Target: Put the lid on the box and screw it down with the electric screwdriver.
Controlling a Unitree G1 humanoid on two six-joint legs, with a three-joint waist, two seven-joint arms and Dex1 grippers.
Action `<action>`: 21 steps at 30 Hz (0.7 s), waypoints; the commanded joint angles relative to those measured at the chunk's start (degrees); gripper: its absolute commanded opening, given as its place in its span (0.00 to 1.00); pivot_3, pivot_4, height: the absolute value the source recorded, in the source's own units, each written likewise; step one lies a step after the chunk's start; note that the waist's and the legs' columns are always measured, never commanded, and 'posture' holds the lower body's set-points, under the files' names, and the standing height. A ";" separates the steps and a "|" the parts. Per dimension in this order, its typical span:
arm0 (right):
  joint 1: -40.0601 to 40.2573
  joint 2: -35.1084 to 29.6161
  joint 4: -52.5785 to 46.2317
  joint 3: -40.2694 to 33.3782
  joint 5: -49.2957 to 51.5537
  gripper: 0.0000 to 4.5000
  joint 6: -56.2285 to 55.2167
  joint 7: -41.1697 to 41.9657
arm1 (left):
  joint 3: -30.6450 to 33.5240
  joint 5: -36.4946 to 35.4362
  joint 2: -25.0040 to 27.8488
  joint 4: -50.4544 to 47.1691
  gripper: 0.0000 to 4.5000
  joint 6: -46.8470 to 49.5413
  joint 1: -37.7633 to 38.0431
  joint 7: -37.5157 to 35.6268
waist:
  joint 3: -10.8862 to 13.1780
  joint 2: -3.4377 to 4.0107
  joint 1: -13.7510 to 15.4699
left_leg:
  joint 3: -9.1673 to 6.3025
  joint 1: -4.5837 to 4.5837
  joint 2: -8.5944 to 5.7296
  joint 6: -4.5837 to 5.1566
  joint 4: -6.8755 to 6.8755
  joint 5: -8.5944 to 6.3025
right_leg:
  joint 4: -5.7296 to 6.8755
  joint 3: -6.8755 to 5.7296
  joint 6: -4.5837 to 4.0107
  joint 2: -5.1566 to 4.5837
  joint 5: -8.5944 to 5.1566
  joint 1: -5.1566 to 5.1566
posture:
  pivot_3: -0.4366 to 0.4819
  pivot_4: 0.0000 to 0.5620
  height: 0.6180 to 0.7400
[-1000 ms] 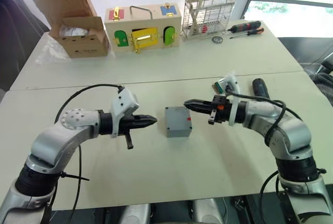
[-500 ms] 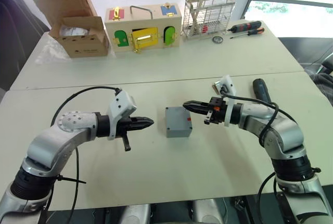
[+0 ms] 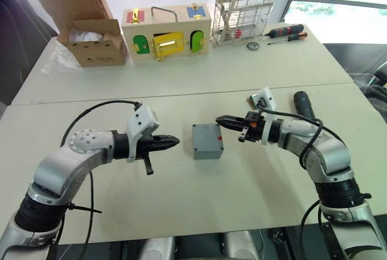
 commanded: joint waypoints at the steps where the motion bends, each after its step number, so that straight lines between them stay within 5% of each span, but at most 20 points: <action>1: -0.95 0.08 -0.50 0.30 -0.33 0.01 -0.90 0.31 | 0.70 -0.01 0.07 -1.27 0.00 -0.98 -0.18 0.05 | 0.00 0.00 -0.01 | 0.00 0.00 0.00 0.00 0.00 0.00 | 0.00 0.00 0.00 0.00 0.00 0.00 | 0.48 0.27 0.95; 7: -0.93 0.35 -0.41 1.31 -1.12 0.01 -1.21 0.36 | 0.56 -0.04 -0.14 -1.24 0.00 -0.95 -0.37 0.18 | 0.00 0.00 0.00 | 0.00 0.00 0.00 -0.01 0.00 0.00 | 0.00 0.00 0.00 0.00 0.00 0.00 | 0.48 0.27 0.95; 10: -1.11 -0.31 -0.48 1.96 -2.06 0.21 -1.55 1.03 | 0.69 -0.14 -0.19 -1.02 0.00 -0.96 -0.50 0.11 | 0.00 0.00 -0.02 | 0.00 0.00 0.00 -0.01 0.00 0.00 | 0.00 0.00 0.00 0.00 0.00 0.00 | 0.48 0.27 0.95; 17: -1.98 -2.75 -0.84 -0.19 -3.20 0.94 -1.71 0.99 | 0.10 -0.17 -2.03 -0.10 0.00 -1.11 -1.60 0.59 | 0.00 0.00 0.04 | 0.00 0.00 -0.01 -0.01 0.00 0.01 | 0.00 0.00 0.00 0.00 0.00 0.00 | 0.48 0.27 0.95; 21: -5.28 -7.33 -1.84 -8.50 2.86 1.00 6.33 0.77 | 0.46 -0.60 -3.96 0.72 0.00 -1.60 -3.17 0.45 | 0.00 0.00 0.17 | 0.00 -0.01 -0.01 -0.01 0.01 0.01 | -0.01 0.00 0.00 -0.01 0.00 0.00 | 0.48 0.27 0.95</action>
